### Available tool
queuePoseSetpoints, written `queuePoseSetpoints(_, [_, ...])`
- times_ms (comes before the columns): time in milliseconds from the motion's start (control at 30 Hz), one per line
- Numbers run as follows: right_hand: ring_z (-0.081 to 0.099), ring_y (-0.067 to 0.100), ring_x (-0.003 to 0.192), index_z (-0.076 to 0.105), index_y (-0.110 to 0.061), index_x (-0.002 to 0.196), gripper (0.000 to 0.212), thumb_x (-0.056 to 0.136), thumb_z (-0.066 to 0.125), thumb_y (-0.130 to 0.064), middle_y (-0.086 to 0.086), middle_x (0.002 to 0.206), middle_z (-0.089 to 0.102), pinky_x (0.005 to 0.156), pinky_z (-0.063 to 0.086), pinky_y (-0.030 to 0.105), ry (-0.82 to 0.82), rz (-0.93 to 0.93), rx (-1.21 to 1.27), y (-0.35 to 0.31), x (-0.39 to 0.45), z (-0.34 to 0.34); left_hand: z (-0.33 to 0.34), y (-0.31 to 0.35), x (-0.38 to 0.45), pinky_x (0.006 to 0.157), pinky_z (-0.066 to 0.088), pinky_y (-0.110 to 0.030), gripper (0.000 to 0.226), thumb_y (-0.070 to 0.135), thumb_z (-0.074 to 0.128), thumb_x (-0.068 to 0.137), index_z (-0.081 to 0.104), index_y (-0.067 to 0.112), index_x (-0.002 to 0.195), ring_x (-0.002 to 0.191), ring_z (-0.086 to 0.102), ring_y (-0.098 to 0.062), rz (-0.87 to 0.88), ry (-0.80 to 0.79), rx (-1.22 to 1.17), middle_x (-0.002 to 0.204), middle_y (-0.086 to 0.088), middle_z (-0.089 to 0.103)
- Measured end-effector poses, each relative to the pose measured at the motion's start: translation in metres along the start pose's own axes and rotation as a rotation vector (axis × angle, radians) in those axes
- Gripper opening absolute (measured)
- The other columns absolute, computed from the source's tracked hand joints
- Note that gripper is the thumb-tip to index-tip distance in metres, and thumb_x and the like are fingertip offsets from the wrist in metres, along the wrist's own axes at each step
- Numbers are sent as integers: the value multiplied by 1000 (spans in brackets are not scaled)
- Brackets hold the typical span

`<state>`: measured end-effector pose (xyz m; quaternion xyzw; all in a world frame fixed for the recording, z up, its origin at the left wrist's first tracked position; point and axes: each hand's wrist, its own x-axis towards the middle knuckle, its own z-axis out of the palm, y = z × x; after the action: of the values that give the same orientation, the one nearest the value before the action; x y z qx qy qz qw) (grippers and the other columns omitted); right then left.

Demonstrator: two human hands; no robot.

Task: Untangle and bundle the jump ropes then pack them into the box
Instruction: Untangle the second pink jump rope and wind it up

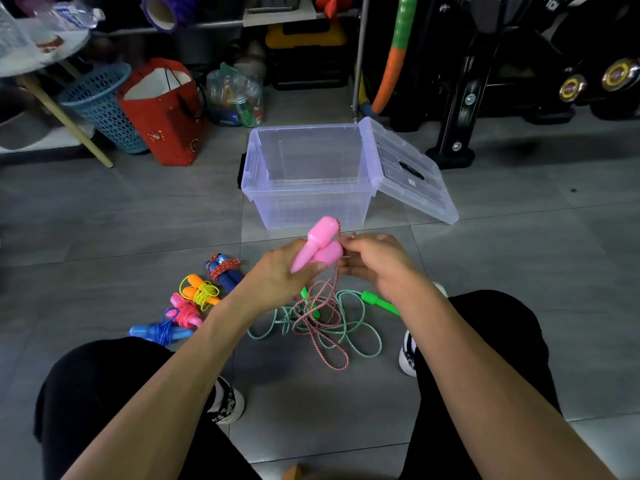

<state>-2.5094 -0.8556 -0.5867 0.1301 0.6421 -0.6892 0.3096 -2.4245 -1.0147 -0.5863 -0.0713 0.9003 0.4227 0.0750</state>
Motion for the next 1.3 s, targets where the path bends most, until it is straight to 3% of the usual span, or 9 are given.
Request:
queuePoseSetpoints(200, [61,10,77,61,-15,92,26,84,69,-38,0,92,64,66,46,23,210,-320,-616,-1,-5,-6,-8,4,-3,48,53,-30,14,24,65,93,61,13,100,54,64,-22,-90,-95,-227,79,-9,72])
queuePoseSetpoints(300, [55,7,102,61,-26,101,25,92,57,-48,-5,112,57,84,40,22,73,-542,-621,-4,-11,-3,-15,10,-7,53,56,-31,21,26,71,88,65,7,96,60,69,-26,-107,-147,-293,81,-11,74])
queuePoseSetpoints(433, [55,7,73,62,-25,78,36,97,46,-51,-10,76,61,69,41,26,-137,-512,-621,-4,-18,3,-18,23,-16,52,54,-28,20,29,74,84,69,10,88,58,68,-23,-95,-199,-333,78,-11,74])
queuePoseSetpoints(567, [46,13,56,58,-2,68,58,92,49,-54,2,57,49,59,41,32,-36,-547,-619,0,-15,7,-21,29,-20,51,51,-27,29,39,74,79,68,12,88,54,65,-21,-117,-208,-333,76,-14,73])
queuePoseSetpoints(667, [43,8,49,59,-8,61,53,94,49,-48,-2,52,47,53,36,25,129,-562,-575,-5,-15,5,-23,30,-21,51,46,-25,31,38,76,82,63,11,92,52,58,-16,-112,-156,-179,71,-8,69])
queuePoseSetpoints(833, [42,14,53,45,-15,52,51,97,46,-39,-3,51,43,51,31,27,265,-472,-499,-13,-15,0,-12,22,-27,63,40,-32,40,46,70,78,50,23,103,73,58,-29,13,209,580,79,1,59])
queuePoseSetpoints(1100, [64,28,83,71,-6,90,51,97,44,-49,14,87,69,72,48,33,93,-397,-612,-7,-20,7,-2,17,-23,55,32,-29,24,31,63,69,44,19,76,55,44,-32,-47,429,675,62,-1,50])
queuePoseSetpoints(1200, [59,23,71,67,-9,77,51,99,41,-47,9,74,64,60,43,25,85,-461,-718,-5,-24,10,-2,10,-22,52,31,-27,23,31,65,59,50,15,66,49,49,-30,65,465,750,56,-5,53])
queuePoseSetpoints(1300, [56,11,62,65,-12,75,48,99,42,-47,2,68,60,53,40,19,95,-471,-702,-4,-26,11,3,7,-18,52,35,-29,26,25,69,64,54,11,82,57,60,-34,143,403,770,66,-7,61])
